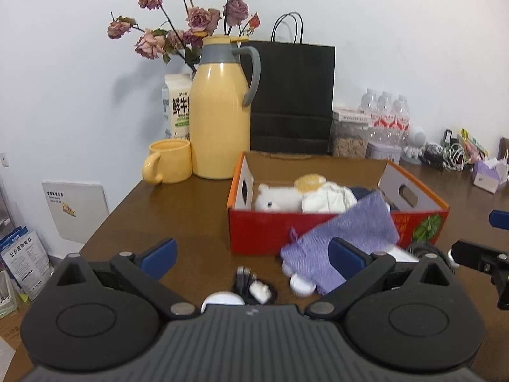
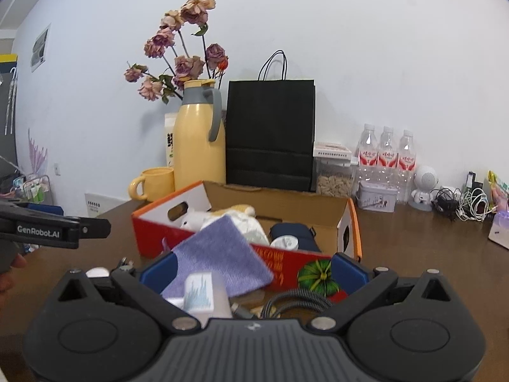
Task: Organize objects
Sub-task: 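Move both tools back over the table clutter, then grasp the clear pill bottle with the right gripper while the left gripper grasps a white cap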
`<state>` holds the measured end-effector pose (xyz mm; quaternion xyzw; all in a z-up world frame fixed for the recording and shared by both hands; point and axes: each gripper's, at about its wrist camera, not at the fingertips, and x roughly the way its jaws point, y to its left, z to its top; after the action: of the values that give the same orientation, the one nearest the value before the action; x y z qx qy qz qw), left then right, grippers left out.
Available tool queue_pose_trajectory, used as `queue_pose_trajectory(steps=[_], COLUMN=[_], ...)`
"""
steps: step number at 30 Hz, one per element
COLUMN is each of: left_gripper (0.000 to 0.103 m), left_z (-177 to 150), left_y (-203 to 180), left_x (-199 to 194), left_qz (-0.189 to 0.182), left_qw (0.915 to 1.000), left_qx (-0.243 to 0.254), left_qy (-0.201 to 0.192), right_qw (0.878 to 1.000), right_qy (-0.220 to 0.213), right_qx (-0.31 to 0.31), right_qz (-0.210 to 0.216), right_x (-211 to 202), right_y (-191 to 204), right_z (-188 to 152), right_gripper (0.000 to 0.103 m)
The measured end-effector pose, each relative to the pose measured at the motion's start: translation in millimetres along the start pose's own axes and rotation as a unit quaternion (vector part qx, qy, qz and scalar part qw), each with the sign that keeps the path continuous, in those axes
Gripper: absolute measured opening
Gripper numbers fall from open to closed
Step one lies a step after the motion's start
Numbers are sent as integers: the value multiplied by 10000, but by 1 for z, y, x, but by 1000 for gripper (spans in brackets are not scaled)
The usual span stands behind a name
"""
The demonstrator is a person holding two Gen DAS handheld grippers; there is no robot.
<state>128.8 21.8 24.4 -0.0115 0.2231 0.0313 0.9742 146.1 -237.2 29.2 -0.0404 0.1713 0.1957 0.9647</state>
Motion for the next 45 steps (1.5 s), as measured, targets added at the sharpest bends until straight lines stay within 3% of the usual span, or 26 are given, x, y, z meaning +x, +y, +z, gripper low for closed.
queue_pose_trajectory(steps=[10,18,25,30,33,36,41,45], left_gripper=[103,103,103,103,103,103,103,103], left_z=[-27,-42,-47,-47,-48,-49,-51,-53], left_y=[10,21,28,31,30,30,30,28], left_x=[-13,-14,-11,-9,-8,-7,-4,-2], left_qz=[-18,28,66,67,57,38,37,26], left_qw=[9998,9993,9990,9989,9988,9988,9986,9984], left_qx=[31,17,-49,-81,-90,-93,-112,-118], left_qy=[213,373,449,460,476,478,523,551], right_qw=[9995,9983,9975,9970,9967,9963,9959,9956], right_qy=[259,540,639,684,716,752,776,811], right_qx=[-136,-117,-42,-17,-1,29,92,154], right_qz=[121,163,300,355,392,423,450,448], right_x=[-17,0,25,38,44,50,57,62], right_y=[12,16,22,26,27,28,28,26], right_z=[-25,-38,-35,-32,-31,-31,-32,-34], right_gripper=[103,102,83,82,72,70,52,49])
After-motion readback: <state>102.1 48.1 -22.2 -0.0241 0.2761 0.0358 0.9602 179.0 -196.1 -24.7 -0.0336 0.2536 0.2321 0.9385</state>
